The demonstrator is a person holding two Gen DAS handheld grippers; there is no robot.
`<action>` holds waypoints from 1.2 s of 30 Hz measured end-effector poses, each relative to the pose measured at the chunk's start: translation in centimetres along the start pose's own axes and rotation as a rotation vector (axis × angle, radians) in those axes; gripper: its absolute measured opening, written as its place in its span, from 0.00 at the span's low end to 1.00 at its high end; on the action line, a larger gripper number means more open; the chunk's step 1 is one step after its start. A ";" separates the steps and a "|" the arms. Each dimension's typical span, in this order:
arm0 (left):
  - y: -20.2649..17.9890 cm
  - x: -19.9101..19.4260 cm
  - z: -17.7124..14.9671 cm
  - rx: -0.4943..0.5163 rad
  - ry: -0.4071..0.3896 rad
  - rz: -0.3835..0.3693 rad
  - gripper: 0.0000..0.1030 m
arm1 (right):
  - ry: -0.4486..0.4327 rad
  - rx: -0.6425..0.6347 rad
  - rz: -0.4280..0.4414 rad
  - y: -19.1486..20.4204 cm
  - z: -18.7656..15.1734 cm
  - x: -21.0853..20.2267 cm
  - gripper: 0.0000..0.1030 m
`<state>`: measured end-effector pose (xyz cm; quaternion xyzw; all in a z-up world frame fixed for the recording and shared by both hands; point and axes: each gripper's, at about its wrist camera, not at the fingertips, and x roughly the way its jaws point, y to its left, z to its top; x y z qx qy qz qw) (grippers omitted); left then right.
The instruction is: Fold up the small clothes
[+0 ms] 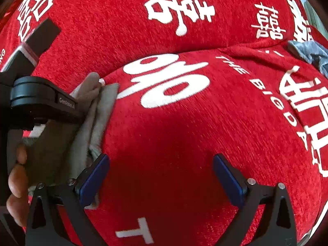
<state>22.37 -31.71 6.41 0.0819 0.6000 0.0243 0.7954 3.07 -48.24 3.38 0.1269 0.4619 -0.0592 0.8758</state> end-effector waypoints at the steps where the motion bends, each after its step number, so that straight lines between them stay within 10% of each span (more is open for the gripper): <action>1: -0.3 -0.2 0.0 0.015 -0.003 0.008 0.16 | 0.000 0.002 0.001 -0.1 -0.1 0.0 0.98; 4: -0.1 -1.1 0.0 0.049 0.024 -0.078 0.50 | -0.004 -0.004 0.013 -0.1 -0.1 -0.4 0.98; 11: 7.0 -9.2 -2.6 0.005 -0.107 -0.335 0.60 | -0.014 -0.024 0.086 0.7 0.3 -2.5 0.98; 13: 10.2 -10.1 -4.2 -0.037 -0.187 -0.304 0.96 | -0.002 -0.008 0.150 1.0 0.5 -3.1 0.98; 20: 16.7 -7.3 -11.9 -0.044 -0.264 -0.119 0.95 | 0.076 0.037 0.415 4.0 1.5 -3.8 0.98; 28: 13.7 -3.0 -15.7 0.161 -0.258 -0.024 0.96 | 0.231 0.015 0.466 9.7 2.2 -0.6 0.98; 30: 13.5 -2.2 -15.4 0.165 -0.251 -0.018 0.96 | 0.232 -0.034 0.434 11.0 2.1 0.0 0.74; 31: 13.7 -2.0 -15.2 0.145 -0.248 -0.008 0.96 | 0.239 -0.066 0.419 11.4 2.2 0.1 0.24; 36: 20.2 -2.5 -14.9 -0.172 -0.220 -0.137 0.95 | 0.139 -0.058 0.422 9.9 3.0 -2.5 0.12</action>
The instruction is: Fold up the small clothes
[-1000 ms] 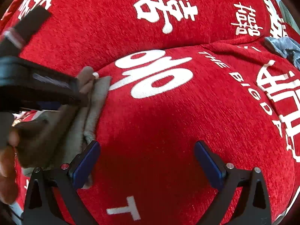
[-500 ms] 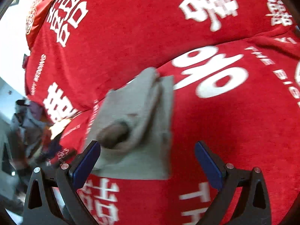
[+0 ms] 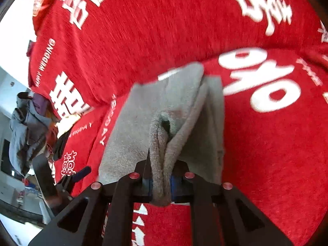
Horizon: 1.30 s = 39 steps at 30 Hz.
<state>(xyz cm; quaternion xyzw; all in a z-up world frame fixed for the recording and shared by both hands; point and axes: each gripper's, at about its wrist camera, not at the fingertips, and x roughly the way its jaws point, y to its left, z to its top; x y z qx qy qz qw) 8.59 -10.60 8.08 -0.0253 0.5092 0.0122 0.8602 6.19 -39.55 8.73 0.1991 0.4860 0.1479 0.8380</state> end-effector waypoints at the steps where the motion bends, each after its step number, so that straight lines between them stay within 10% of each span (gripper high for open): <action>1: 1.2 -0.1 -0.1 -0.052 0.016 -0.047 0.95 | 0.000 0.009 -0.001 -0.4 -0.5 -0.1 0.12; 12: 0.6 -1.6 -2.8 0.067 0.062 -0.027 0.95 | 0.020 0.104 0.022 -5.1 -3.7 0.8 0.31; 16: -1.1 -5.2 -1.0 0.105 -0.034 -0.083 0.95 | -0.104 0.023 -0.060 -4.3 -2.0 -2.5 0.61; 25: -11.3 -1.5 3.1 0.243 -0.003 -0.174 0.95 | 0.025 -0.002 -0.012 -3.7 7.0 4.2 0.61; 28: -13.4 1.2 2.7 0.252 0.067 -0.160 0.95 | 0.101 -0.001 0.014 -4.8 8.3 7.6 0.51; 30: -13.8 2.2 2.0 0.261 0.075 -0.146 0.95 | 0.150 -0.058 0.012 -4.5 8.6 9.5 0.14; 39: -17.3 2.4 1.7 0.294 0.079 -0.220 0.96 | 0.062 -0.179 0.006 -5.4 10.0 9.0 0.08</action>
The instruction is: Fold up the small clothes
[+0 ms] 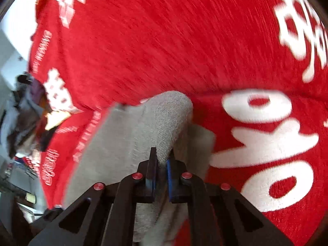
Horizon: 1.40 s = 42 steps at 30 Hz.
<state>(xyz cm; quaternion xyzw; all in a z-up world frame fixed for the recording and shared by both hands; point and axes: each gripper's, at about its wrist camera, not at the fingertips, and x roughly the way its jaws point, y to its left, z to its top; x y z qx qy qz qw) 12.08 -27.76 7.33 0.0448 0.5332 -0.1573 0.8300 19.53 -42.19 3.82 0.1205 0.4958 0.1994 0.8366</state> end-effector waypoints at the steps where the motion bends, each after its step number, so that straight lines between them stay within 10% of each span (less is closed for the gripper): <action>1: -0.5 0.3 -0.1 0.025 -0.002 0.020 0.98 | 0.020 0.016 -0.001 -0.7 -0.3 0.8 0.08; 7: 0.8 -2.5 -0.9 0.015 0.004 -0.034 0.98 | -0.010 0.087 0.046 -1.4 -0.8 -1.9 0.13; 12: 7.2 -8.6 -2.6 -0.108 -0.106 0.003 0.98 | -0.099 -0.102 0.041 3.8 -3.2 -7.6 0.16; 16: 13.7 -8.3 -3.0 -0.325 -0.095 0.061 0.98 | -0.083 -0.240 0.045 8.3 -4.8 -7.8 0.59; 22: 16.2 -2.9 -4.6 -0.423 0.063 0.070 0.99 | 0.002 -0.258 -0.094 7.3 -7.1 -3.6 0.58; 31: 17.0 -6.7 -2.0 -0.394 -0.038 0.097 0.98 | -0.039 -0.294 -0.121 9.6 -5.6 -8.7 0.61; 42: 16.9 0.8 3.4 -0.346 0.113 0.150 1.00 | 0.131 -0.205 -0.146 6.5 -0.5 0.8 0.73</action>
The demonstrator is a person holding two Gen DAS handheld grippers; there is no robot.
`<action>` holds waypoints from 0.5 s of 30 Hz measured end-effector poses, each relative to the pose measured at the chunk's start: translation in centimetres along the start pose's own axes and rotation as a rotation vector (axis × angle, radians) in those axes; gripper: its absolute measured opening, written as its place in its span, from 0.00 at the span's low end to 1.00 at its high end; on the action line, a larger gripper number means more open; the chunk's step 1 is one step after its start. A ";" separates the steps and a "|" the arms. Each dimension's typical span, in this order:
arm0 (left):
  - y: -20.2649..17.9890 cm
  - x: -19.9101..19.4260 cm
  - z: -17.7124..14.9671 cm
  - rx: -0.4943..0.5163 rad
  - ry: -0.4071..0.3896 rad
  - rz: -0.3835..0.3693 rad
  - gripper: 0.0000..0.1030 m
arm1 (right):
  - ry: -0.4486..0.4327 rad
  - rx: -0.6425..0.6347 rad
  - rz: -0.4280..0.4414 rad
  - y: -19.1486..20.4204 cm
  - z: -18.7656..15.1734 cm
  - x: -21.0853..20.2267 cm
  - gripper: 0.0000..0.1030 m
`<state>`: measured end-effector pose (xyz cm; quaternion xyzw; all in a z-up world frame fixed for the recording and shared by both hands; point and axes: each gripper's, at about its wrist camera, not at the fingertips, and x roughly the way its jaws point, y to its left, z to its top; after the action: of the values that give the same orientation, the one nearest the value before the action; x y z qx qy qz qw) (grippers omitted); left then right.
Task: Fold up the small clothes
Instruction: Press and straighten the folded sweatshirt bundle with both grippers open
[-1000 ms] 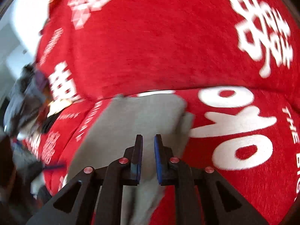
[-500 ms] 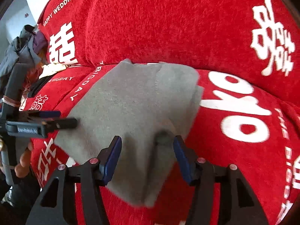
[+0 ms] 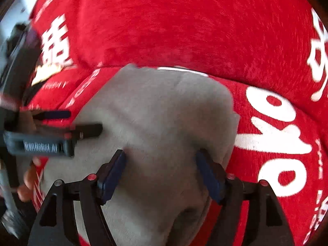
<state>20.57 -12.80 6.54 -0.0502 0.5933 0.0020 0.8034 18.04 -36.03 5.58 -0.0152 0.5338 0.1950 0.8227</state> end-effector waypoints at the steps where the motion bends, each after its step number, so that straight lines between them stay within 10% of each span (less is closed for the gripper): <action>1: 0.0 0.6 0.8 -0.001 0.017 -0.017 1.00 | 0.013 0.035 0.008 -0.8 0.8 0.1 0.73; 15: 1.3 3.1 5.2 -0.021 0.010 0.036 1.00 | 0.077 -0.010 -0.144 -0.2 5.0 3.4 0.76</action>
<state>26.36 -11.21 4.96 -0.0479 0.5983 0.0225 0.7996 23.69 -34.06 4.69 -0.0651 0.5615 0.1373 0.8134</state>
